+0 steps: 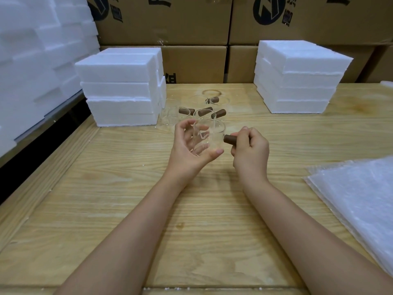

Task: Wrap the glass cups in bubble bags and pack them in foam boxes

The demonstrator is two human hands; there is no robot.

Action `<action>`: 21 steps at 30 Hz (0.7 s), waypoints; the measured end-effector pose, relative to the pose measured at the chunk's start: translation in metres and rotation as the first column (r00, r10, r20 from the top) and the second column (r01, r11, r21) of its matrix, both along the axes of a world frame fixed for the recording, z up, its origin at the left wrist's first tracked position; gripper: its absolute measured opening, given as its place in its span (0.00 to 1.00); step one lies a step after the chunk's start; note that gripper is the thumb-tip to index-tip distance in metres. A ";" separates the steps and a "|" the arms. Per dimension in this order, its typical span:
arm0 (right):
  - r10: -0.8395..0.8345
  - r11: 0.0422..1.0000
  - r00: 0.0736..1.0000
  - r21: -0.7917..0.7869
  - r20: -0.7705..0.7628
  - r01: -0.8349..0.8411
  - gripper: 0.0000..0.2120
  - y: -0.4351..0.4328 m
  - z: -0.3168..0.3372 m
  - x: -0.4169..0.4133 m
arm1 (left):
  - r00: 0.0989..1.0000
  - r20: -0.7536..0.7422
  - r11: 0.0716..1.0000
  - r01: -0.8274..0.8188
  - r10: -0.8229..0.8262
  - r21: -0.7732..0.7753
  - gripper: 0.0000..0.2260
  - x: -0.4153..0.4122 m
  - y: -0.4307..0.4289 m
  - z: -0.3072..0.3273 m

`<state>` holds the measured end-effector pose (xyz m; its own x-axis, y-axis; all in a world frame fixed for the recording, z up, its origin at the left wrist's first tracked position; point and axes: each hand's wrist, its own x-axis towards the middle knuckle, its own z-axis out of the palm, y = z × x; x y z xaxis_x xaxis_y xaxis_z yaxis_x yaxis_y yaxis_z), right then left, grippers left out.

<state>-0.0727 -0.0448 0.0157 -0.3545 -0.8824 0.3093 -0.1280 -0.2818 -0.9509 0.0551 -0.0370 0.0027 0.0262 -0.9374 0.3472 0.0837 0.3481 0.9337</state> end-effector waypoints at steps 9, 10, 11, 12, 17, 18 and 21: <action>0.223 0.915 0.790 0.156 0.572 -0.371 0.13 -0.004 0.004 -0.003 | 0.997 0.071 0.997 -0.014 0.019 -0.078 0.33 0.003 -0.007 -0.005; 0.252 0.909 0.758 0.121 0.601 -0.398 0.14 -0.004 0.004 -0.002 | 0.998 0.063 0.997 -0.008 0.013 -0.074 0.33 0.004 -0.008 -0.005; 0.275 0.903 0.733 0.095 0.622 -0.420 0.14 -0.005 0.003 -0.002 | 0.999 0.053 0.998 -0.004 0.007 -0.067 0.33 0.004 -0.008 -0.004; 0.296 0.896 0.714 0.075 0.635 -0.439 0.15 -0.005 0.003 -0.002 | 0.999 0.042 0.998 0.001 0.002 -0.059 0.33 0.005 -0.008 -0.004; 0.382 0.877 0.673 -0.019 0.634 -0.480 0.19 -0.005 0.001 -0.005 | 1.000 -0.014 1.000 0.009 -0.009 0.018 0.32 0.003 -0.006 -0.002; 0.407 0.875 0.681 -0.046 0.608 -0.482 0.21 -0.005 0.001 -0.005 | 1.000 -0.030 0.999 0.009 -0.008 0.036 0.31 0.003 -0.004 -0.001; 0.463 0.878 0.769 -0.110 0.441 -0.466 0.22 -0.003 0.000 -0.007 | 0.998 -0.066 0.995 0.000 0.006 0.096 0.30 0.003 -0.002 0.003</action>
